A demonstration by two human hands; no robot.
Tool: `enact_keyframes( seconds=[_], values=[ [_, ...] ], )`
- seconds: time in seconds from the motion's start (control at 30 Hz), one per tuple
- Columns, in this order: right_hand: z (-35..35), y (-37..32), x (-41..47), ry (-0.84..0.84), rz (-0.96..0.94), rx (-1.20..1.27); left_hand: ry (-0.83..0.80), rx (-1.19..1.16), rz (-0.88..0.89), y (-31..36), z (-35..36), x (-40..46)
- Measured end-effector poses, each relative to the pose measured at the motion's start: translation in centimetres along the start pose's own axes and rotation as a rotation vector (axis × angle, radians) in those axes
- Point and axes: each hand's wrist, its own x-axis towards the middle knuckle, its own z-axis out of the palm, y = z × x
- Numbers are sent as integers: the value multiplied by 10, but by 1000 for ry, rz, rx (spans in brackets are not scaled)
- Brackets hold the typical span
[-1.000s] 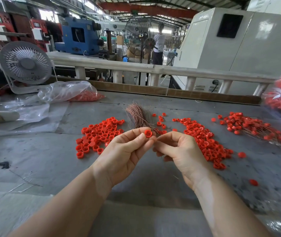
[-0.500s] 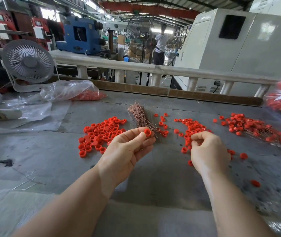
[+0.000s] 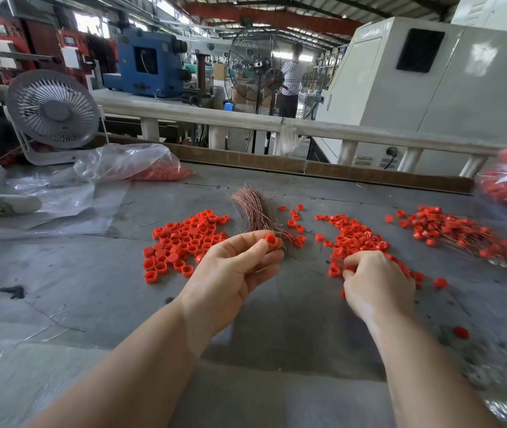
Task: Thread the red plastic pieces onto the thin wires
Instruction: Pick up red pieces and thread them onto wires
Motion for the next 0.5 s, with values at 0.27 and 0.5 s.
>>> enact_keyframes(
  seconds=[0.27, 0.5],
  values=[
    [0, 4, 4, 120, 29, 89, -8, -1, -6, -1, 0, 0],
    [3, 5, 5, 128, 3, 39, 10, -46, -3, -1, 0, 0]
  ],
)
